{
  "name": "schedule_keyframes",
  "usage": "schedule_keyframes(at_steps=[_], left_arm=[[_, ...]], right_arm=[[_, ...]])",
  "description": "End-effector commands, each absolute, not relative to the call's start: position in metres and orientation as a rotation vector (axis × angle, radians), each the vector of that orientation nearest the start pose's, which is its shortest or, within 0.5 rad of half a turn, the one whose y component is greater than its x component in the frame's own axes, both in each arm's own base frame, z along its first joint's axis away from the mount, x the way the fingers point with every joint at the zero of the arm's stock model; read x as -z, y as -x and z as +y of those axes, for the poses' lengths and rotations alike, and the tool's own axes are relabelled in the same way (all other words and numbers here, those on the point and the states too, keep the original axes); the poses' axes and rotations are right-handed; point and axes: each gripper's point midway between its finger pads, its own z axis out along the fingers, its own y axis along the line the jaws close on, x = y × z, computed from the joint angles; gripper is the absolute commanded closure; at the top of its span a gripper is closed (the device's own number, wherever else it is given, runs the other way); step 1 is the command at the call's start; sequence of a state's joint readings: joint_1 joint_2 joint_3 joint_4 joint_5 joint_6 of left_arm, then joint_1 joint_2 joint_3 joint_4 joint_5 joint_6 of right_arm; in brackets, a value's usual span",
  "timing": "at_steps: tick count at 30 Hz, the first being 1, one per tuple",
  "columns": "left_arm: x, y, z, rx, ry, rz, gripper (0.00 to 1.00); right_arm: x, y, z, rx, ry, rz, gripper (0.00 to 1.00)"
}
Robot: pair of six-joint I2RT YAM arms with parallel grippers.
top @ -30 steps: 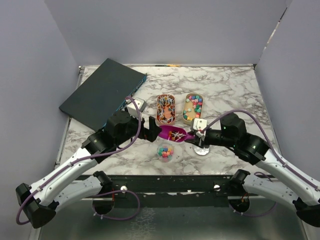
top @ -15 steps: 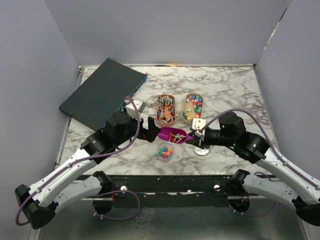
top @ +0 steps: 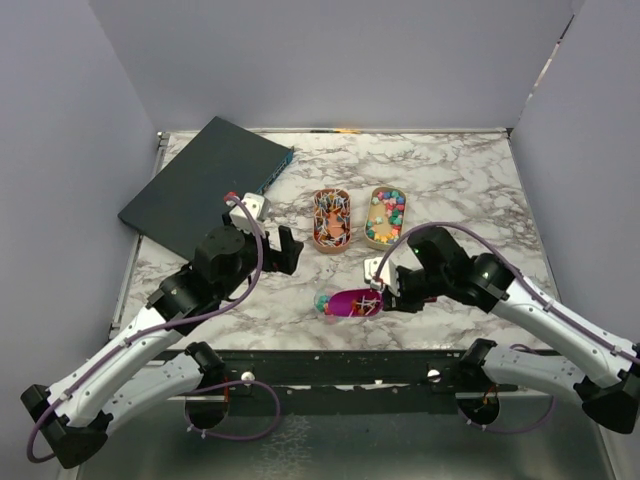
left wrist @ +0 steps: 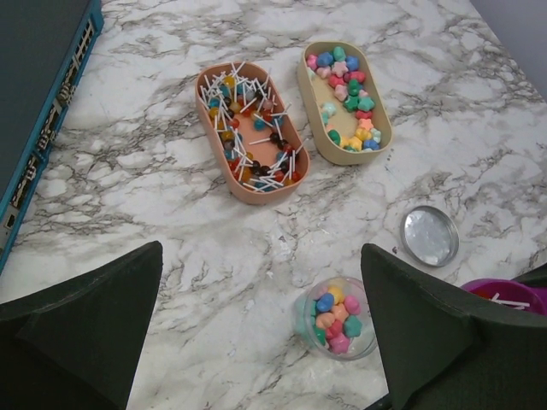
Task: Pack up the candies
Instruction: Place the fake candies in the packing bottle.
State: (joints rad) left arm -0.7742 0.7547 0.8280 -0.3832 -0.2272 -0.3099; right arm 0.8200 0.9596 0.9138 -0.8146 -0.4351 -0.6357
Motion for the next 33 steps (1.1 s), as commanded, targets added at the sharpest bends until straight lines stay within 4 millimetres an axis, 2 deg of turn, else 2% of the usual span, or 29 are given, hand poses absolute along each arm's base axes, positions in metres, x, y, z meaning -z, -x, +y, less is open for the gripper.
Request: schedule_keyframes(at_steps=[1, 4, 12, 21, 27, 33], left_arm=[[-0.263, -0.233, -0.174, 0.467, -0.262, 1.856, 0.01], [-0.26, -0.234, -0.173, 0.454, -0.268, 1.861, 0.01], [-0.253, -0.234, -0.176, 0.454, -0.28, 1.873, 0.01], [-0.252, -0.235, -0.174, 0.442, -0.293, 1.868, 0.01], [-0.252, -0.234, -0.175, 0.448, -0.302, 1.868, 0.01], [-0.254, -0.233, -0.173, 0.449, -0.297, 1.861, 0.01]], right_arm=[[-0.168, -0.128, 0.213, -0.586, 1.829, 1.687, 0.99], [-0.161, -0.134, 0.212, -0.544, 1.835, 1.738, 1.0], [-0.159, -0.149, 0.217, -0.478, 1.802, 1.834, 0.99], [-0.148, -0.155, 0.206, -0.38, 1.842, 1.923, 1.0], [-0.153, -0.163, 0.209, -0.326, 1.847, 1.94, 1.0], [-0.151, -0.168, 0.2, -0.186, 1.915, 1.983, 0.99]])
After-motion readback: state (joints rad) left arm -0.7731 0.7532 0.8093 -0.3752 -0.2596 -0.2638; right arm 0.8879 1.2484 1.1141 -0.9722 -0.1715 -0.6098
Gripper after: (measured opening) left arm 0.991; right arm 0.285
